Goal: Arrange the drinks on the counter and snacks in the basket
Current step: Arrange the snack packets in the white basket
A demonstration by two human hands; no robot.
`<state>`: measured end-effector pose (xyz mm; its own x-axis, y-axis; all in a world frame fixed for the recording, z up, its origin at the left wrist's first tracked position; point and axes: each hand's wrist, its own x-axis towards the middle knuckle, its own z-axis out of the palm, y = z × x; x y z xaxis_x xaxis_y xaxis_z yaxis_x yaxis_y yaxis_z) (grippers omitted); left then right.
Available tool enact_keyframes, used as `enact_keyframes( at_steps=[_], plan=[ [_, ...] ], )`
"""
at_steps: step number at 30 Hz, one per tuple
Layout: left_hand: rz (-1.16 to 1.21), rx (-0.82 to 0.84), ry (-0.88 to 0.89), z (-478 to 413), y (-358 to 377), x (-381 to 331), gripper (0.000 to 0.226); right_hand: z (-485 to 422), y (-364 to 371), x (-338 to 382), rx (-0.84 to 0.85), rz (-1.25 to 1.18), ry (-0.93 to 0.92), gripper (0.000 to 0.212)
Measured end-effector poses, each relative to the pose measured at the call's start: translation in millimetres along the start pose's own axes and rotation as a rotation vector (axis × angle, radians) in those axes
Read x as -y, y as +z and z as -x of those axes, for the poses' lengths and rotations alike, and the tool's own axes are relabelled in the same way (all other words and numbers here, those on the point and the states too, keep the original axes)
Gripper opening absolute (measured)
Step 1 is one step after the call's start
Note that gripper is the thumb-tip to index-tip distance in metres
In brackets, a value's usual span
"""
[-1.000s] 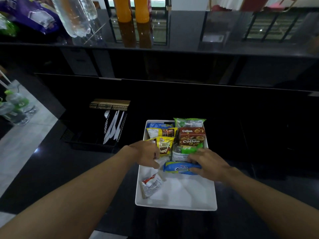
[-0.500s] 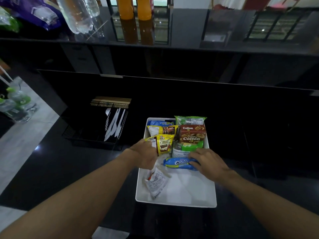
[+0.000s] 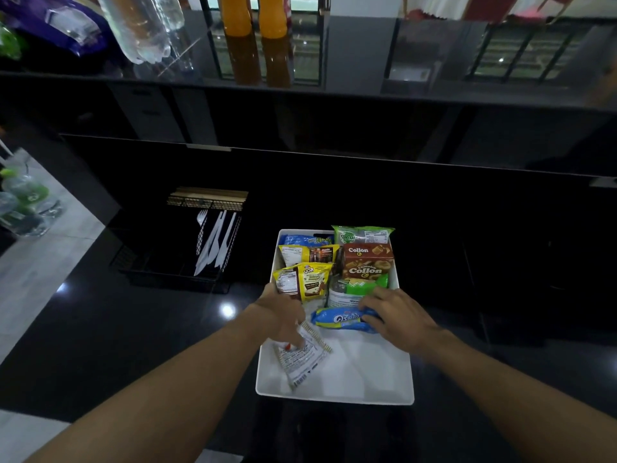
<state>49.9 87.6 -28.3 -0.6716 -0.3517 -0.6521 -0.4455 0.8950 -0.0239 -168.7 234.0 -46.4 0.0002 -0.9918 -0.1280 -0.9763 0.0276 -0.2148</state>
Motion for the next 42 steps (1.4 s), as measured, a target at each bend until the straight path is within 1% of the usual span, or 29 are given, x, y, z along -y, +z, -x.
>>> enact_keyframes(
  at_steps=[3,8,12,16,18,21,23,26,29,34,39,42],
  plan=[
    [0.114,-0.041,0.024,-4.1,3.2,0.4,0.036,0.3,0.6,-1.5,0.004,-0.004,-0.003,0.030],
    [0.360,-0.084,0.010,-2.7,2.2,11.7,0.028,-0.3,2.1,-2.3,0.006,-0.029,0.001,0.028],
    [0.464,-0.195,0.016,6.1,-11.6,25.2,0.023,-0.7,1.3,-3.4,0.002,-0.055,0.003,0.026],
    [0.432,-0.367,0.043,13.0,-21.9,28.4,0.017,-1.0,1.7,-2.9,0.003,-0.067,-0.002,0.028],
    [0.394,-0.418,0.065,13.9,-24.2,27.1,0.014,-1.1,2.3,-3.1,0.005,-0.070,-0.004,0.028],
    [0.304,-0.485,0.098,10.6,-19.6,21.1,0.026,-0.2,4.3,-4.5,0.000,-0.073,0.003,0.028],
    [0.190,-0.522,0.113,6.7,-12.2,16.6,0.030,1.2,6.7,-5.2,-0.009,-0.083,0.000,0.028],
    [0.098,-0.566,0.081,1.1,-3.4,14.4,0.033,2.6,8.0,-6.6,0.007,-0.067,-0.025,0.039],
    [0.113,-0.589,0.017,0.4,-2.8,14.4,0.033,2.2,8.9,-7.4,0.049,-0.039,-0.032,0.052],
    [0.142,-0.546,-0.071,3.5,-5.2,12.6,0.032,-2.8,9.0,-8.8,0.040,-0.056,-0.030,0.049],
    [0.189,-0.502,-0.068,4.0,-2.1,15.8,0.035,-0.8,9.3,-11.0,0.026,-0.095,-0.025,0.047],
    [0.210,-0.514,-0.072,4.7,0.1,17.3,0.035,1.6,10.6,-9.7,-0.011,-0.144,-0.003,0.043]
  ],
)
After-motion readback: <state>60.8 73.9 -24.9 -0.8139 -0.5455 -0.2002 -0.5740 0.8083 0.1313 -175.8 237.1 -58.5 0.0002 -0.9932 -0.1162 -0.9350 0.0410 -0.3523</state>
